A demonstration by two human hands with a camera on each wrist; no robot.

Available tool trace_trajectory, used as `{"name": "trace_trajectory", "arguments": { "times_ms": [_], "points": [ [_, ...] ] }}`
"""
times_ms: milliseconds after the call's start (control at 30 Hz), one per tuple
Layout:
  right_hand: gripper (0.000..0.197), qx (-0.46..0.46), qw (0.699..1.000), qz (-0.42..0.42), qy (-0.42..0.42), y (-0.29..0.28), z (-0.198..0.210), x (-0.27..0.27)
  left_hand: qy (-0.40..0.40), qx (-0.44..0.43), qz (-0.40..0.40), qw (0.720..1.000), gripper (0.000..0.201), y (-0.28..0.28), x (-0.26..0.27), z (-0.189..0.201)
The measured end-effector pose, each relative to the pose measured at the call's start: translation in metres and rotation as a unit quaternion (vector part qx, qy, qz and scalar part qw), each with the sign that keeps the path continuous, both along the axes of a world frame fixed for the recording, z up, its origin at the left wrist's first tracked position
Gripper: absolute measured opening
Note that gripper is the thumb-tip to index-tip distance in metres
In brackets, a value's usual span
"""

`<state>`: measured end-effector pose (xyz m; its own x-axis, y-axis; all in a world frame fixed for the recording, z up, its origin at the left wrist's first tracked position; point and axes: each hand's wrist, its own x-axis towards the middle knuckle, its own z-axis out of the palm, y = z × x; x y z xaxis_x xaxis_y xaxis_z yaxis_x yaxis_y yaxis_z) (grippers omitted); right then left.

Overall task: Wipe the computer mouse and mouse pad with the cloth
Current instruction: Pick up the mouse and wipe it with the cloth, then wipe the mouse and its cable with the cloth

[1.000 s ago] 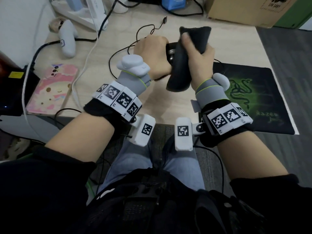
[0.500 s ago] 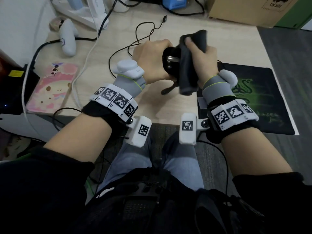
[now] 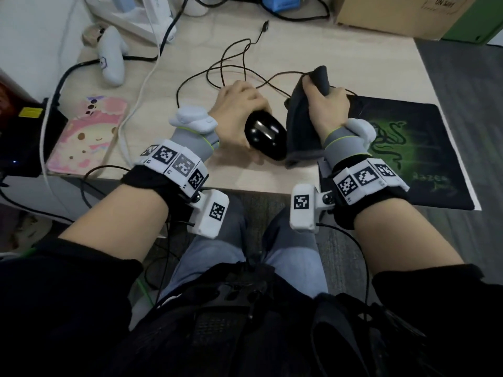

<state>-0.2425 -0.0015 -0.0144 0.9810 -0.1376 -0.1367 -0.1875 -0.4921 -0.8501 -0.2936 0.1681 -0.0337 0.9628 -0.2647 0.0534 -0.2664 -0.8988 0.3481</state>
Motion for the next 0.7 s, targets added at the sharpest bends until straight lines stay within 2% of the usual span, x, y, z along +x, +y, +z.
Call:
{"name": "trace_trajectory", "arguments": {
  "times_ms": [233,333,400,467,533,600,633,700],
  "points": [
    [0.031,0.17,0.983,0.02,0.062,0.001,-0.001,-0.002,0.074,0.056,-0.002,0.996,0.079,-0.002,-0.01,-0.007],
    [0.066,0.189,0.977,0.036,0.092,0.007,-0.002,-0.002,0.109,0.032,0.009,0.993,0.073,0.003,-0.013,-0.009],
    [0.066,0.191,0.976,0.05,0.095,0.013,-0.003,-0.001,0.15,0.013,0.026,0.988,0.082,0.008,-0.016,-0.008],
    [0.059,0.201,0.974,0.059,0.091,0.019,-0.003,0.0,0.173,-0.026,0.055,0.983,0.09,0.017,-0.017,-0.005],
    [0.05,0.205,0.972,0.071,0.09,0.022,-0.003,0.001,0.121,-0.109,0.126,0.979,0.075,0.028,-0.012,-0.007],
    [0.041,0.209,0.97,0.076,0.094,0.024,-0.003,0.003,0.052,-0.182,0.253,0.949,0.054,0.04,-0.003,-0.011],
    [0.039,0.21,0.97,0.078,0.096,0.024,-0.003,0.005,0.04,-0.186,0.306,0.933,0.044,0.042,0.001,-0.012],
    [0.044,0.208,0.969,0.083,0.102,0.025,-0.004,0.005,0.075,-0.154,0.332,0.928,0.029,0.039,0.006,-0.016]
  ]
}}
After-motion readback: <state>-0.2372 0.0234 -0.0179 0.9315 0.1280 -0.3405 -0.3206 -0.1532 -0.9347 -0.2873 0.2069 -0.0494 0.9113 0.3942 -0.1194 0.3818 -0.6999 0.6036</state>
